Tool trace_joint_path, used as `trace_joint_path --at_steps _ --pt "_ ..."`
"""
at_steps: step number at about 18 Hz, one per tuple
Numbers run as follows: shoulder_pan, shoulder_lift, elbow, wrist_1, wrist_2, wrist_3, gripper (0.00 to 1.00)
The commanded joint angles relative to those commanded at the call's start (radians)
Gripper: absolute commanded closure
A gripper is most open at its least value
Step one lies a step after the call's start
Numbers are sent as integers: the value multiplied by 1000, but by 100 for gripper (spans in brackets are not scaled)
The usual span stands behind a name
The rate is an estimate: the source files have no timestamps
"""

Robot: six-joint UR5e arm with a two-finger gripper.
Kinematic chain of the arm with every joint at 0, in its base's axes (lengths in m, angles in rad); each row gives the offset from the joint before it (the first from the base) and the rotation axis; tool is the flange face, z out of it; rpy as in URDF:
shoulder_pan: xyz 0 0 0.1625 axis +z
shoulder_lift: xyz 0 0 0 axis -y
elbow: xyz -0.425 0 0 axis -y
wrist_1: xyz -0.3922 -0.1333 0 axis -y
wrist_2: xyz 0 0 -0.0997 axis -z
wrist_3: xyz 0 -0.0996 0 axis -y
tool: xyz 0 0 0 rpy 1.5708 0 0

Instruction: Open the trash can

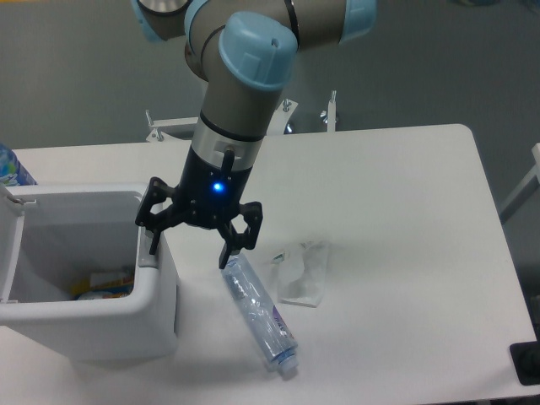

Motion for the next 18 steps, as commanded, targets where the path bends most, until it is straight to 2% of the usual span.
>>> trace_joint_path --at_steps 3,6,9,14,18 --pt "46 -1 47 8 20 0 0" --pt "87 -5 100 14 112 0 0" --pt "143 -8 136 19 138 -5 0" --pt "229 -3 144 22 179 41 0" --pt "256 3 143 11 270 210 0"
